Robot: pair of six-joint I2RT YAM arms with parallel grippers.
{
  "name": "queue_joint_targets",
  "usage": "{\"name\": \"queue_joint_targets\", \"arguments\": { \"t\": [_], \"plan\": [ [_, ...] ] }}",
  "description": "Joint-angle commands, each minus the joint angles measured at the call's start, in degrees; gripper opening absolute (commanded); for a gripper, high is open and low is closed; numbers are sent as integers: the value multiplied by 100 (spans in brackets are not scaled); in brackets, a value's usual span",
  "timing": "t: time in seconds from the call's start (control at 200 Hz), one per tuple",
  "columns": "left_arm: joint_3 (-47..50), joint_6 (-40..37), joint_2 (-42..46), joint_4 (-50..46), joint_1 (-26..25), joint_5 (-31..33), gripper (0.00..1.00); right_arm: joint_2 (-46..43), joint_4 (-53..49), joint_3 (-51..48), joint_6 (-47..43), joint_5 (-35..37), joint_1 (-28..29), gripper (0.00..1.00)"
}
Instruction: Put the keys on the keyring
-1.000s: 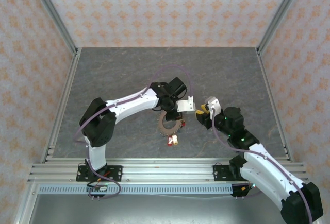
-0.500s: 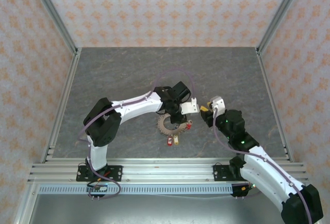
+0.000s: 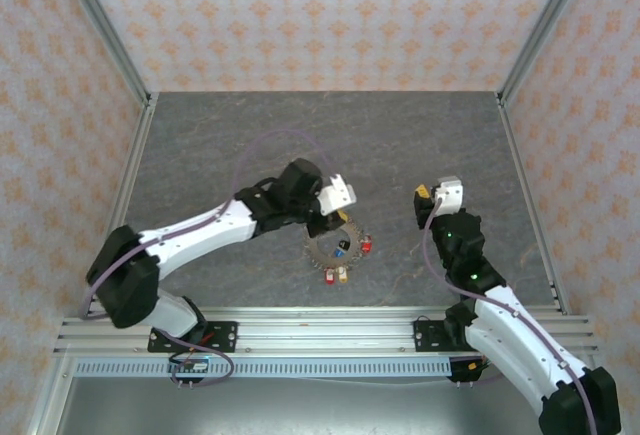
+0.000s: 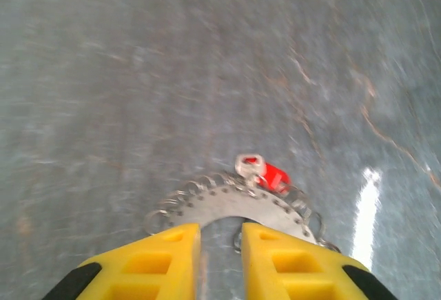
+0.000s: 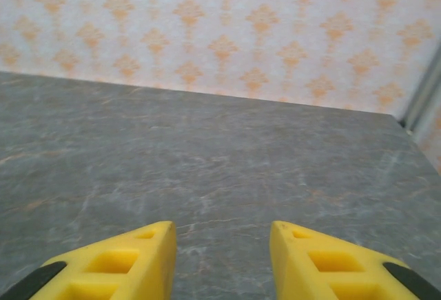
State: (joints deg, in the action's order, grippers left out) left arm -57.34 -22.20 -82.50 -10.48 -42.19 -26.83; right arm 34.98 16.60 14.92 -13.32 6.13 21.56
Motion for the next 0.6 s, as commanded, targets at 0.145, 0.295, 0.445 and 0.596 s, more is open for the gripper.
{"name": "queue_joint_targets", "arguments": {
  "t": [0.145, 0.295, 0.445, 0.596],
  "plan": [
    [1388, 1224, 1358, 2036, 756, 801, 35, 155, 27, 302, 532, 515, -394, 41],
    [2054, 1389, 2113, 2383, 1082, 1688, 57, 477, -31, 488, 543, 695, -538, 57],
    [2363, 1428, 2747, 2114, 1817, 1750, 69, 817, 138, 582, 300, 1044, -734, 100],
    [2524, 1517, 3094, 1832, 2512, 2219, 100, 1285, 406, 538, 541, 949, -1308, 99]
  ]
}}
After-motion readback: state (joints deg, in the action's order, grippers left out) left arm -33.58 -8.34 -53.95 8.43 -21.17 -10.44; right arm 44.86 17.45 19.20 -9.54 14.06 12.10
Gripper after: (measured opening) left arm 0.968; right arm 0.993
